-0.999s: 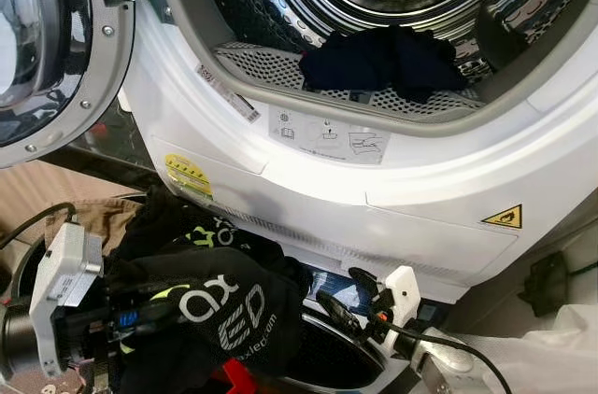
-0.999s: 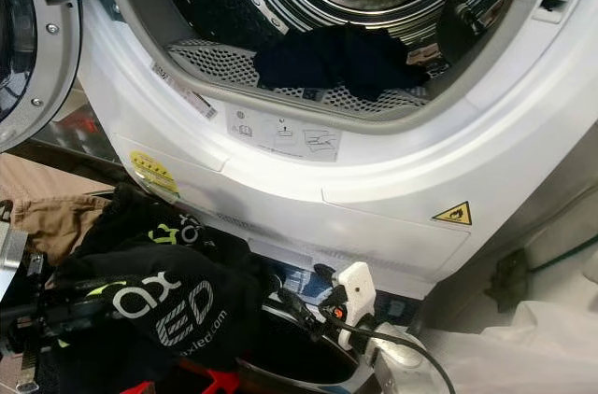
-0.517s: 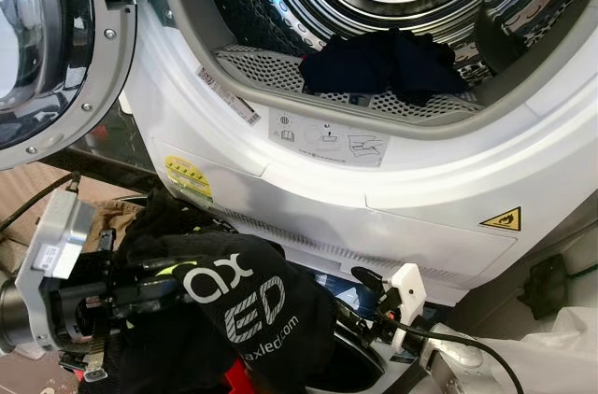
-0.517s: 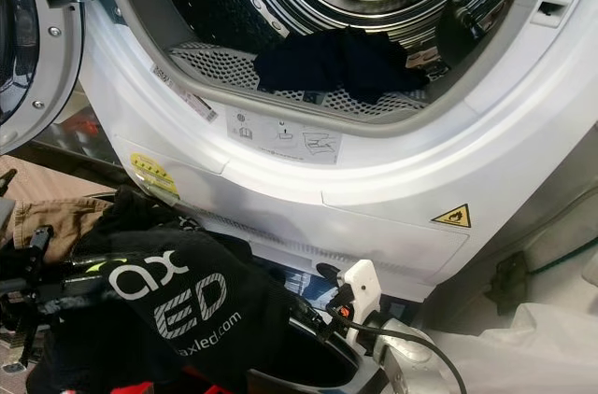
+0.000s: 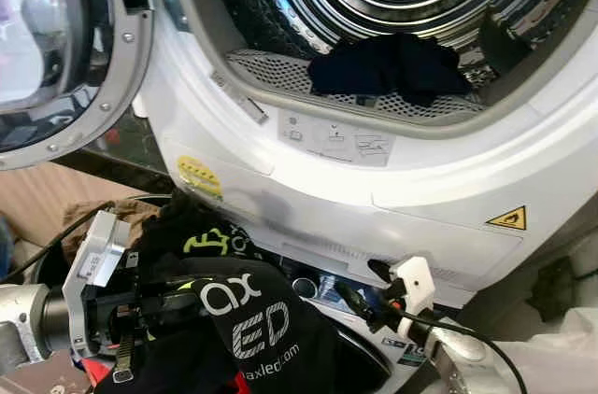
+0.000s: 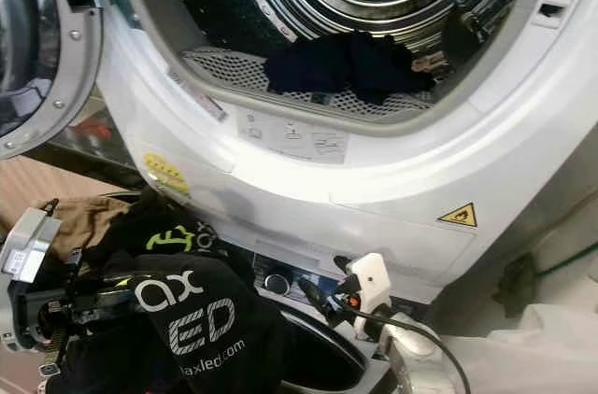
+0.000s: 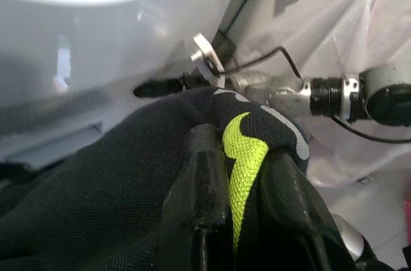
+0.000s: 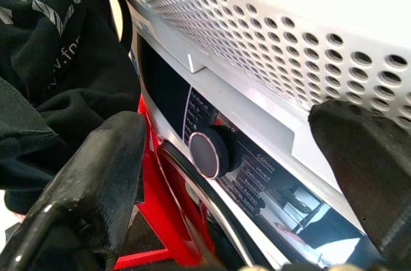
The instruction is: Clothes washing
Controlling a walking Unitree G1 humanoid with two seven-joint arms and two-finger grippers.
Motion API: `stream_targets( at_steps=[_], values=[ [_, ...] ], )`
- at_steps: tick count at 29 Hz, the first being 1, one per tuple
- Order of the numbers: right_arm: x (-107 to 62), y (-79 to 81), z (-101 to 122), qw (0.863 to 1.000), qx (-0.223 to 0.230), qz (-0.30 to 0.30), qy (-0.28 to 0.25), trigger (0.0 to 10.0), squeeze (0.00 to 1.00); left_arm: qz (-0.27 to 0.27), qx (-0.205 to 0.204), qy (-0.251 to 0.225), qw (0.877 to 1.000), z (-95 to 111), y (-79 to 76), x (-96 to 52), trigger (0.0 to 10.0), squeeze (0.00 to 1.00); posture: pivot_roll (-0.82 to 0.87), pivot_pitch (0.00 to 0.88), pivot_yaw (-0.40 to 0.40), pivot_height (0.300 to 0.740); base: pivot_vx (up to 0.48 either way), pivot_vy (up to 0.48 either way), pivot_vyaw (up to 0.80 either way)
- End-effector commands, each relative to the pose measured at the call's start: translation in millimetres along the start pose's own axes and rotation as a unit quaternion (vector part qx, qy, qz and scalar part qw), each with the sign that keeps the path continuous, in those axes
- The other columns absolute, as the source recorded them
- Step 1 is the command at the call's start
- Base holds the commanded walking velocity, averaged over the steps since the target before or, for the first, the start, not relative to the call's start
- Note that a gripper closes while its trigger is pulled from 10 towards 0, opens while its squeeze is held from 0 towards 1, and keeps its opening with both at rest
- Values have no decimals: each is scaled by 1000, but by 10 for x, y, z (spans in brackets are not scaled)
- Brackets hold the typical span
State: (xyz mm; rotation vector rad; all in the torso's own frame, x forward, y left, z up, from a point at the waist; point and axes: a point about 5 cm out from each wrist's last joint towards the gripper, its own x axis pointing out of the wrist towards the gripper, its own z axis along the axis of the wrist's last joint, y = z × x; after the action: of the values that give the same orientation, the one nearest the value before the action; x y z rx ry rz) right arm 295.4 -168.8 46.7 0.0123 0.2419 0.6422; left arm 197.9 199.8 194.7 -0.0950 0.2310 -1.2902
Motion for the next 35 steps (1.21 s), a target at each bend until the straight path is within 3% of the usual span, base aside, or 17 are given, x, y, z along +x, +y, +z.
stream_targets(
  at_steps=[1, 10, 16, 17, 21, 22, 23, 24, 25, 26, 27, 29, 32, 35],
  values=[
    [-153, -273, 134, 998, 1, -57, -31, 10000, 0, -19, 14, 2, 1000, 9, -26, 36, 0, 0, 79, 55, -19, 740, 0, 0, 0],
    [-226, -185, 166, 998, 18, 23, -47, 10000, 0, -40, 28, 78, 996, -111, -66, 6, 0, 0, 88, 60, -17, 740, 0, 0, 0],
    [-420, -354, 320, 998, -5, 53, -37, 10000, 0, -45, 40, 135, 989, -291, -28, 67, 0, 0, 74, 60, -15, 740, 0, 0, 0],
    [-479, -356, 351, 997, -19, 71, -31, 10000, 235, -44, 42, 136, 989, -294, -22, 73, 0, 0, 72, 59, -16, 740, 0, 0, 0],
    [-638, -354, 348, 993, -34, 112, 5, 10000, 227, -44, 45, 135, 989, -290, -19, 74, 0, 0, 74, 60, -16, 740, 0, 0, 0],
    [-715, -299, 337, 988, -34, 149, 15, 10000, 0, -44, 45, 134, 989, -291, -18, 74, 0, 0, 72, 61, -14, 740, 0, 0, 0],
    [-874, -152, 244, 971, -39, 229, 56, 10000, 0, -44, 46, 133, 989, -293, -16, 75, 0, 0, 66, 62, -16, 740, 0, 0, 0],
    [-874, -152, 244, 971, -39, 229, 56, 10000, 0, -44, 46, 133, 989, -293, -16, 75, 0, 0, 66, 62, -16, 740, 0, 0, 0],
    [-951, -78, 182, 959, -41, 267, 82, 10000, 0, -44, 46, 133, 989, -295, -14, 75, 0, 0, 63, 62, -16, 740, 0, 0, 0],
    [-1114, 24, 23, 933, -51, 325, 149, 10000, 0, -44, 47, 130, 989, -296, -11, 81, 0, 0, 57, 64, -16, 740, 0, 0, 0],
    [-1114, 24, 23, 933, -51, 325, 149, 10000, 0, -44, 47, 130, 989, -296, -11, 81, 0, 0, 57, 64, -16, 740, 0, 0, 0],
    [-1367, 54, -165, 896, -72, 369, 238, 10000, 0, -46, 51, 128, 989, -304, 5, 107, 0, 0, 47, 65, -16, 740, 0, 0, 0],
    [-1405, 68, -169, 891, -72, 376, 244, 10000, 0, -47, 53, 126, 989, -303, 9, 114, 0, 0, 46, 67, -15, 740, 0, 0, 0],
    [-1295, 60, 6, 908, -65, 363, 200, 10000, 0, -49, 56, 129, 989, -298, 18, 113, 0, 0, 41, 67, -11, 740, 0, 0, 0]
  ],
)
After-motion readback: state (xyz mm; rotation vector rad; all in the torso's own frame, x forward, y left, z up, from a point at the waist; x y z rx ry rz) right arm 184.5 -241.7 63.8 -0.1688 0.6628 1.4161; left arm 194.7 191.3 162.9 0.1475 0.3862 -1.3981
